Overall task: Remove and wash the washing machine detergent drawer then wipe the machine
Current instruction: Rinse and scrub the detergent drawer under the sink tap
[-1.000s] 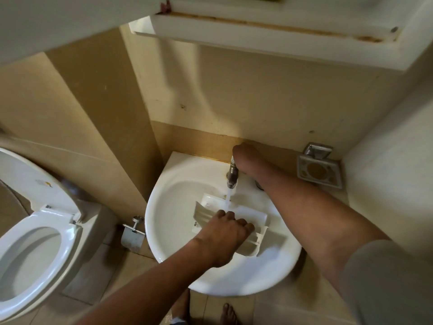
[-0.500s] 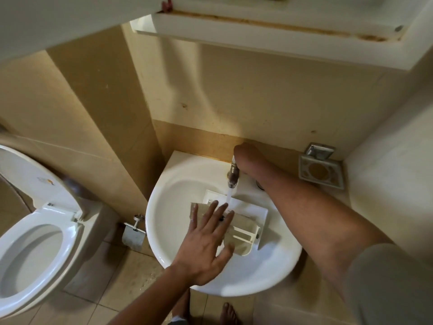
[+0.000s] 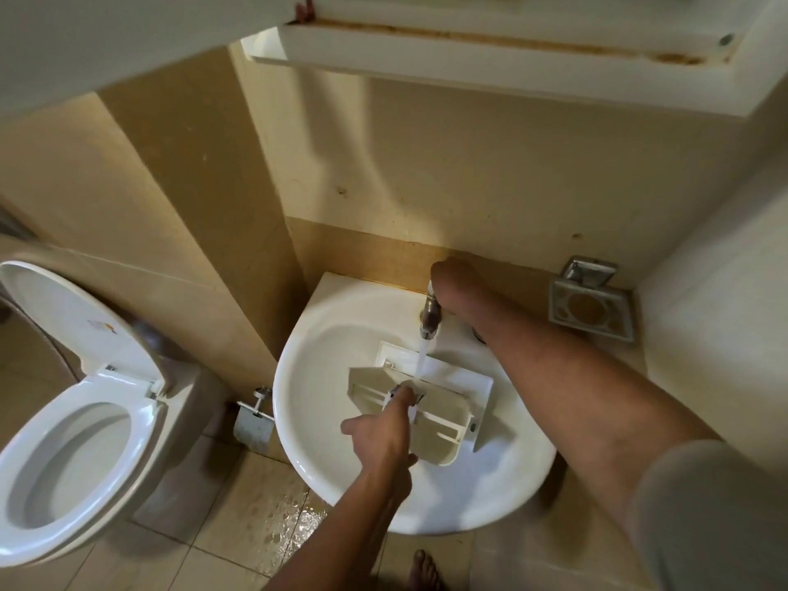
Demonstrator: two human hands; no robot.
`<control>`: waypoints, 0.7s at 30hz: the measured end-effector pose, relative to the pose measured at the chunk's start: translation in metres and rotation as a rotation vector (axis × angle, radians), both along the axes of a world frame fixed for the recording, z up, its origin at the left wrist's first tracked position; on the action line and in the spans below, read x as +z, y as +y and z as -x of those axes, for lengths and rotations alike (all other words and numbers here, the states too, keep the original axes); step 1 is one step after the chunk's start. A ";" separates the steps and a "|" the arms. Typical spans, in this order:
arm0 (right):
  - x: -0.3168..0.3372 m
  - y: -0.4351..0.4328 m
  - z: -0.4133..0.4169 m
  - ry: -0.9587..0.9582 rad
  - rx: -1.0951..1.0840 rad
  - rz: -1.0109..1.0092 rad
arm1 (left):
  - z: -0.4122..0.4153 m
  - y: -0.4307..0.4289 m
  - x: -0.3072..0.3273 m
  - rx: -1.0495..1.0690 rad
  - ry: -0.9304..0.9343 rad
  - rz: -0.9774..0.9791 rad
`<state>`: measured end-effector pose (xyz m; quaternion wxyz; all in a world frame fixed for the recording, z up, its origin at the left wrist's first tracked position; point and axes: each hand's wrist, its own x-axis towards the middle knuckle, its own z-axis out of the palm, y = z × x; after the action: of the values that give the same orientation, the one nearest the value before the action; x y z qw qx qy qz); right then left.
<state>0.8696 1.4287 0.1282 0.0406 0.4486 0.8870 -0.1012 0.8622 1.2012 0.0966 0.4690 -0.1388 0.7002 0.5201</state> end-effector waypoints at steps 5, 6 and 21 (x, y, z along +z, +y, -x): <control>0.001 0.000 -0.001 -0.024 0.004 -0.007 | -0.004 0.016 0.002 0.010 0.026 0.014; 0.002 0.000 -0.001 -0.025 0.006 -0.010 | -0.003 0.015 0.003 -0.014 0.056 0.018; 0.004 -0.002 -0.002 -0.086 0.045 -0.065 | 0.064 0.019 0.064 -0.736 0.577 0.145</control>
<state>0.8718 1.4267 0.1322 0.0662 0.4338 0.8971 -0.0519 0.7983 1.2198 0.1609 0.3976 0.2362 0.8392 0.2862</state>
